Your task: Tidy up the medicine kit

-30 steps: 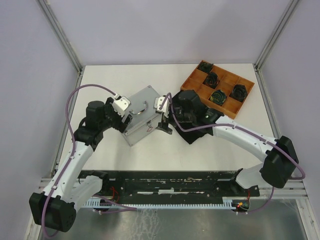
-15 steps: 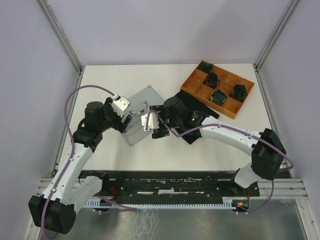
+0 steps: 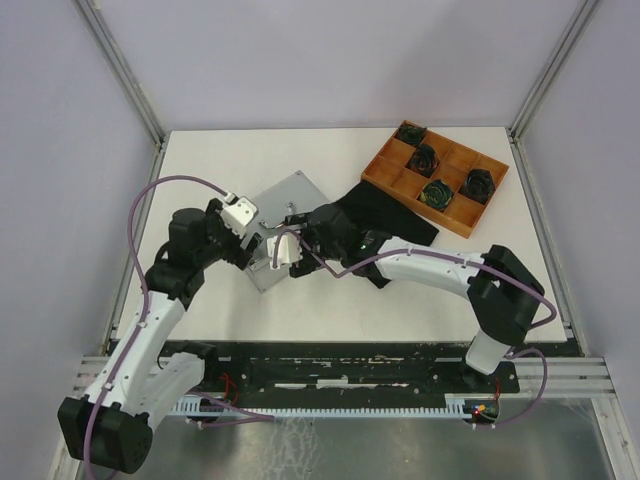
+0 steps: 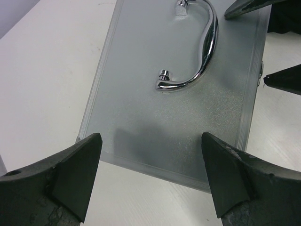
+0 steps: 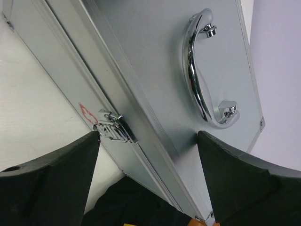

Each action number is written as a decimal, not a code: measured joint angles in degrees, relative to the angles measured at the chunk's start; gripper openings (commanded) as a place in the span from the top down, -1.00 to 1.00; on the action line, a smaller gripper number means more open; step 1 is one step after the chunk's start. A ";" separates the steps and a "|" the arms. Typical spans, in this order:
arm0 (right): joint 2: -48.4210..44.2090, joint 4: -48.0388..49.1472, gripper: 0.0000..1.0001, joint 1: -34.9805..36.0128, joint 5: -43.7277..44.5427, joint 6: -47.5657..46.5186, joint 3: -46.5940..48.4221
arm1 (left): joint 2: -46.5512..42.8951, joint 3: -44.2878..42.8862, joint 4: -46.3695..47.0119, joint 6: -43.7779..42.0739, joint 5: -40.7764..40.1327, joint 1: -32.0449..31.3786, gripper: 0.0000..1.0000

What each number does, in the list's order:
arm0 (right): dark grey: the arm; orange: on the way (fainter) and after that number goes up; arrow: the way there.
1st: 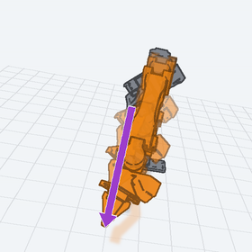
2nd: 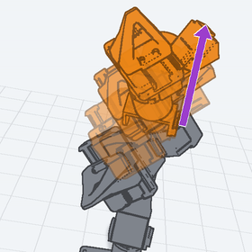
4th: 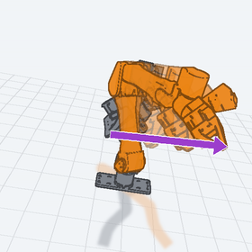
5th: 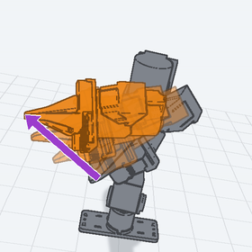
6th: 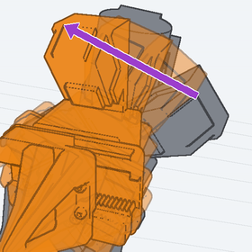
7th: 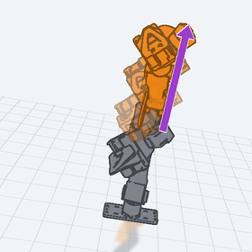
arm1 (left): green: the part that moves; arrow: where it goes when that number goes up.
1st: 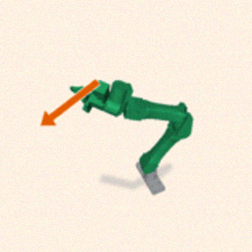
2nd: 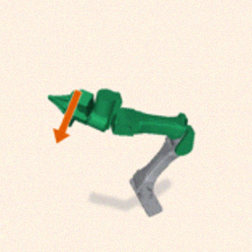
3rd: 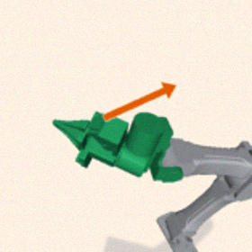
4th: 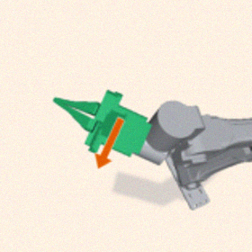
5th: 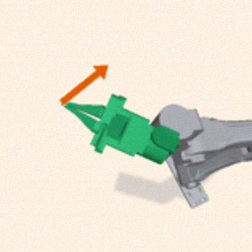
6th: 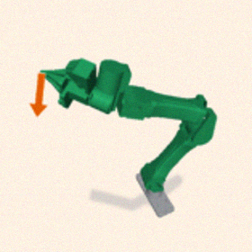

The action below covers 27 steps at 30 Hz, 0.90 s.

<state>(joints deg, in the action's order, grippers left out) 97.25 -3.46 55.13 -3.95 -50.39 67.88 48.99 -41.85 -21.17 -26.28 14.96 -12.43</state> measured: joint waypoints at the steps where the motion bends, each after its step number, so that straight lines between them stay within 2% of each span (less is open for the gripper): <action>1: 0.26 1.07 -0.84 0.04 0.52 0.04 -0.28 | -0.33 0.17 0.00 0.02 -0.20 0.22 -0.86; 8: 0.85 8.96 -0.80 0.39 3.10 0.61 -3.56 | -1.66 0.63 0.31 0.35 -1.40 1.11 -0.87; 9: 0.85 10.60 -0.80 0.46 3.19 0.50 -4.44 | -1.68 0.68 0.31 0.35 -1.40 1.11 -0.87; 10: 0.85 16.31 -0.80 0.68 3.72 -0.48 -7.39 | -1.79 0.70 0.28 0.35 -1.40 1.11 -0.87; 11: 0.85 16.50 -0.80 0.70 3.76 -0.50 -7.48 | -1.81 0.70 0.28 0.35 -1.40 1.11 -0.87; 17: 0.61 21.24 -0.94 0.74 4.09 -1.75 -10.40 | -2.40 0.96 0.28 0.50 -1.55 1.27 -0.90; 20: -0.85 18.97 -1.00 0.37 4.00 -0.87 -10.67 | -2.82 0.98 0.39 1.36 -2.86 1.46 -0.96; 27: -10.67 3.52 -1.00 -2.45 4.31 7.61 -10.47 | -2.29 0.98 3.61 4.20 -10.32 1.90 -0.99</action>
<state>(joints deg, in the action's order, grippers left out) 86.59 0.05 52.69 0.36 -42.78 57.41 46.70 -40.86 -17.56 -22.09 4.64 -10.52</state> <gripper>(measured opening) 0.999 0.994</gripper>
